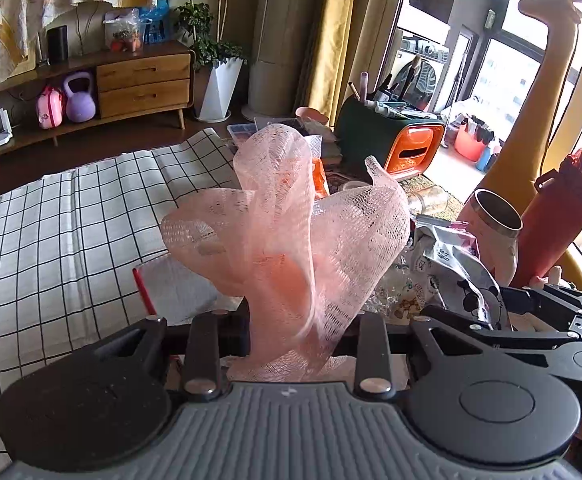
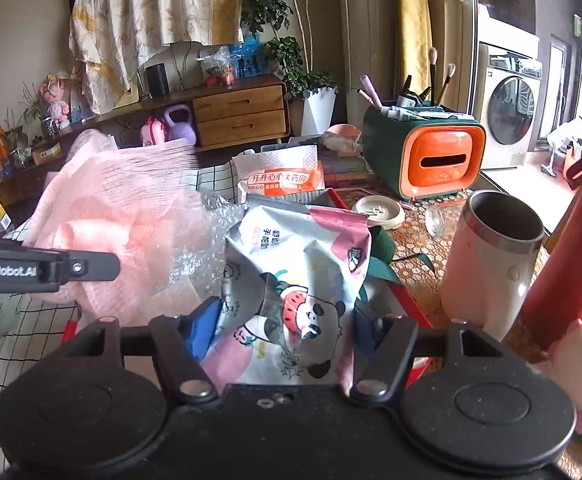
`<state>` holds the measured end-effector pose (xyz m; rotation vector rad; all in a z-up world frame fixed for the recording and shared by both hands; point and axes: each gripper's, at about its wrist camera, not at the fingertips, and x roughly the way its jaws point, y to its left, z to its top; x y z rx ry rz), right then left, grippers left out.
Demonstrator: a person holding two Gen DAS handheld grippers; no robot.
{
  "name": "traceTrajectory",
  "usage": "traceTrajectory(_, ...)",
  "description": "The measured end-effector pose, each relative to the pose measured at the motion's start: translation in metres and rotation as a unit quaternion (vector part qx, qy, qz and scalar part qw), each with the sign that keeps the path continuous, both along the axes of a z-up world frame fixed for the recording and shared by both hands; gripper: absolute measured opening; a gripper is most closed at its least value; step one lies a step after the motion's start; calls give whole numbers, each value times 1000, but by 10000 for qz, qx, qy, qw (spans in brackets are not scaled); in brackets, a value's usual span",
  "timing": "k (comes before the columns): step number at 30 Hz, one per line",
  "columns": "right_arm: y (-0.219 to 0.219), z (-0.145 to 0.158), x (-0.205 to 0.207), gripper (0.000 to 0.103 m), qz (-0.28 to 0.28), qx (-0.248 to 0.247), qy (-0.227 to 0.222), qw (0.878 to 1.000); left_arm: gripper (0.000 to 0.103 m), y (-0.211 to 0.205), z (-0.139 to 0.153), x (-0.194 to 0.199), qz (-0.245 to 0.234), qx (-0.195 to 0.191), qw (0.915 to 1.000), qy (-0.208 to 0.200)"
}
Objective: Organize soft objects
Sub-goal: 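Carry the bath puff and panda snack bag with both tools into the red box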
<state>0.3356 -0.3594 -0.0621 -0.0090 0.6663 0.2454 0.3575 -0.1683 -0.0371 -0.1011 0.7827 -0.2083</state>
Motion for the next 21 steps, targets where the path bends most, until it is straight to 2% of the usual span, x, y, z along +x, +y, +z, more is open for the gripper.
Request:
traceTrajectory(6,10,-12,12,66,187,-483,-95,9986,31,-3,-20,18,-70,-66,9998,177)
traceTrajectory(15,12,-21,23,67,333,-463,-68,9983,31,-5,-44,26,-220,-10,9987,451)
traceTrajectory(21,14,-26,25,72,330,-439,-29,9985,31,-11,-58,34,-363,246,9964,725)
